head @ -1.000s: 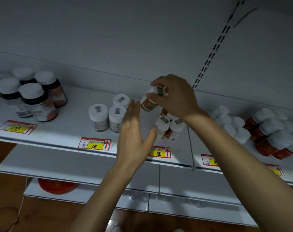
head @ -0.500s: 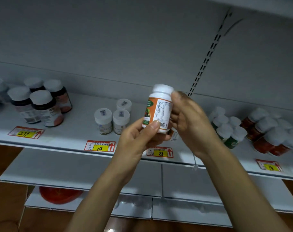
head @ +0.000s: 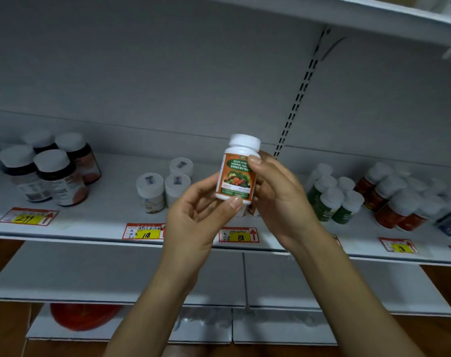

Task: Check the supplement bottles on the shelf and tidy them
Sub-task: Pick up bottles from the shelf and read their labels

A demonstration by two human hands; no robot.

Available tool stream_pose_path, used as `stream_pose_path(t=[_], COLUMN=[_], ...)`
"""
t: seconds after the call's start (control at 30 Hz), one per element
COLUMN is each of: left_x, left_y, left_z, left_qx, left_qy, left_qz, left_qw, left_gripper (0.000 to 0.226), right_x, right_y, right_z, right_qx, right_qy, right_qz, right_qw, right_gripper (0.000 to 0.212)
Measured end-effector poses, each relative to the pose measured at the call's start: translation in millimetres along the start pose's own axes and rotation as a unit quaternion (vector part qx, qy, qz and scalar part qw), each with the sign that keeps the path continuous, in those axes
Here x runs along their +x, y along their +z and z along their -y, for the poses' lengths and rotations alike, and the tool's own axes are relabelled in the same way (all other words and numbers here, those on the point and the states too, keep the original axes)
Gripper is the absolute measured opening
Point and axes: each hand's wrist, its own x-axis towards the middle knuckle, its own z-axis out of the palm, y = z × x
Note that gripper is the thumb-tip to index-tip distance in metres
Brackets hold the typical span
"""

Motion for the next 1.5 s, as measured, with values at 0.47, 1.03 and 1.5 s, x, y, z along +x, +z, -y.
stream_pose_path(t=[0.47,1.03,1.5], left_x=[0,9,11], left_y=[2,-6,-4], left_z=[-3,-9,-11], left_qx=[-0.026,-0.298,-0.200], left_qy=[-0.014,-0.245,-0.127], left_qz=[-0.015,0.068,-0.028], left_qw=[0.999,0.920,0.971], left_gripper=[0.051,0.074,0.037], right_x=[-1,5,-11], right_y=[3,3,6], right_z=[-3,-6,-21], right_qx=[-0.004,0.027,-0.197], right_qy=[-0.019,-0.006,-0.196], right_qz=[0.022,-0.053,-0.052], right_qw=[1.000,0.998,0.959], right_gripper=[0.048,0.046,0.036])
